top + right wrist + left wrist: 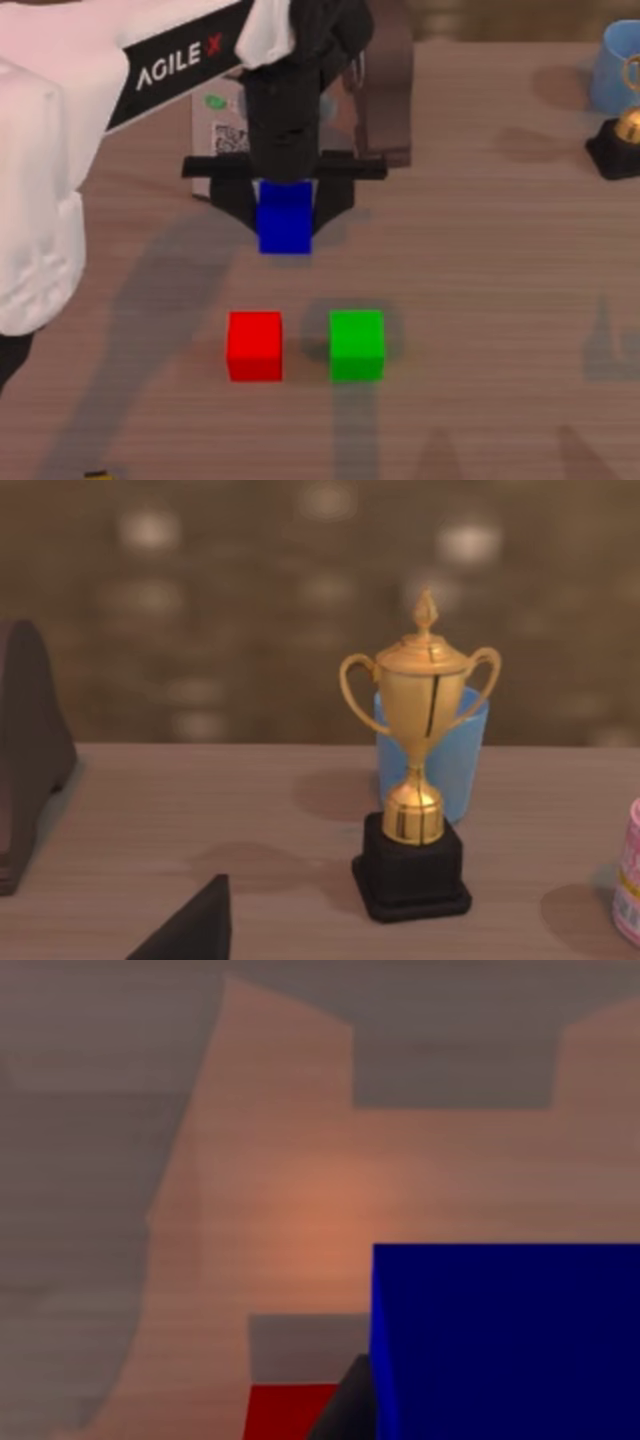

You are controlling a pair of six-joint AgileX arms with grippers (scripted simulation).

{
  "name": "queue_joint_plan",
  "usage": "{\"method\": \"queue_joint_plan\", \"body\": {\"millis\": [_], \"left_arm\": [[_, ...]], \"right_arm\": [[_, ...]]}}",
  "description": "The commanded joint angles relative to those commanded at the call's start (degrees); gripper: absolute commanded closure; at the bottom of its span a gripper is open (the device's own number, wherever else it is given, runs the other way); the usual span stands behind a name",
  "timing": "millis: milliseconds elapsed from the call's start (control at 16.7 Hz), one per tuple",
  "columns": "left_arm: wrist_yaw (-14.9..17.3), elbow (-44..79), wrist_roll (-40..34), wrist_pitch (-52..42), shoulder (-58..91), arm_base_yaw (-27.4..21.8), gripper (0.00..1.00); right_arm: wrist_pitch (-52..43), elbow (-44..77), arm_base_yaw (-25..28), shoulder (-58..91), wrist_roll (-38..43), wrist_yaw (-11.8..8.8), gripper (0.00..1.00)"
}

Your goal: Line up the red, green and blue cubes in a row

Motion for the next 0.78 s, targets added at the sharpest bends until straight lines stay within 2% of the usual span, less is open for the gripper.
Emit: {"method": "queue_joint_plan", "body": {"millis": [180,360,480,780], "left_arm": [[0.04,12.38,-11.46,-4.91,6.23,-10.22,1.00],[0.02,19.93,-19.05,-8.17,10.25,-17.44,1.00],[-0.01,22.01,-21.16,-9.12,11.40,-19.53,1.00],[0.01,21.88,-21.16,-8.87,11.26,-19.58,1.00]], "right_arm": [[0.00,0.00,0.00,0.00,0.00,0.00,0.00],[0.00,0.00,0.00,0.00,0.00,0.00,0.00],[0.00,0.00,0.00,0.00,0.00,0.00,0.00],[0.00,0.00,0.00,0.00,0.00,0.00,0.00]]}}
